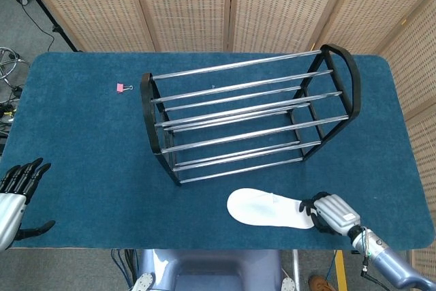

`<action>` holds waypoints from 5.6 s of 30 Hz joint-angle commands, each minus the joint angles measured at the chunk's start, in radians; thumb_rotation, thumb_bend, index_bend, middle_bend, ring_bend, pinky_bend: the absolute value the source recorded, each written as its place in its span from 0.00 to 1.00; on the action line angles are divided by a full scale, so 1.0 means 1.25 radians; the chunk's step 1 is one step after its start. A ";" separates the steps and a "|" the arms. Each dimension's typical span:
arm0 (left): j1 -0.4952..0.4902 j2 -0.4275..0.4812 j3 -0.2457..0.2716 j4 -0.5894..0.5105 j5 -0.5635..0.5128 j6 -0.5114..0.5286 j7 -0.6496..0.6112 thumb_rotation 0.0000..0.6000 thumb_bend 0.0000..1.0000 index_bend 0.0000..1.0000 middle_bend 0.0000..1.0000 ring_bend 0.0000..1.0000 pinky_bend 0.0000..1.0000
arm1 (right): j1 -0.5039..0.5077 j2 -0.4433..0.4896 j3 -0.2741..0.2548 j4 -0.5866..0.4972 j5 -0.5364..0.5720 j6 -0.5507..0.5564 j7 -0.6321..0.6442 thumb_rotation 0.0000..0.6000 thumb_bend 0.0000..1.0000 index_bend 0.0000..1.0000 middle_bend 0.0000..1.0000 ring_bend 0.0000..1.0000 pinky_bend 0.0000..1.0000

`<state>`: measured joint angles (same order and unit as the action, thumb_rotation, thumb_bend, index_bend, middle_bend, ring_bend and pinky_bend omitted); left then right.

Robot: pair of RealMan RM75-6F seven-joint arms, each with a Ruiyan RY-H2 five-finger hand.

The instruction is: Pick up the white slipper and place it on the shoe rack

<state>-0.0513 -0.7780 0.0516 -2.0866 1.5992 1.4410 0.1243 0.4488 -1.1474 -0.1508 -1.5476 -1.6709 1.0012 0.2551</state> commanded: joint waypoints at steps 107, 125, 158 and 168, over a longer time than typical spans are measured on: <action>-0.007 0.016 0.002 0.003 0.000 -0.011 -0.044 1.00 0.00 0.00 0.00 0.00 0.00 | 0.099 -0.345 0.003 0.334 -0.275 0.251 -0.216 1.00 0.54 0.56 0.45 0.38 0.42; -0.007 0.011 0.005 0.000 0.002 -0.015 -0.032 1.00 0.00 0.00 0.00 0.00 0.00 | 0.027 -0.318 0.024 0.335 -0.199 0.384 -0.151 1.00 0.61 0.64 0.54 0.47 0.53; -0.013 0.010 0.002 -0.001 -0.012 -0.027 -0.033 1.00 0.00 0.00 0.00 0.00 0.00 | -0.019 -0.527 0.170 0.564 -0.042 0.467 -0.165 1.00 0.63 0.65 0.58 0.51 0.57; -0.021 0.004 -0.004 -0.002 -0.036 -0.041 -0.018 1.00 0.00 0.00 0.00 0.00 0.00 | 0.008 -0.582 0.202 0.629 -0.018 0.473 -0.151 1.00 0.63 0.65 0.59 0.51 0.57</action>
<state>-0.0770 -0.7722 0.0478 -2.0894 1.5554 1.3902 0.1010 0.4548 -1.8696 0.0966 -0.7673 -1.6985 1.5912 0.0633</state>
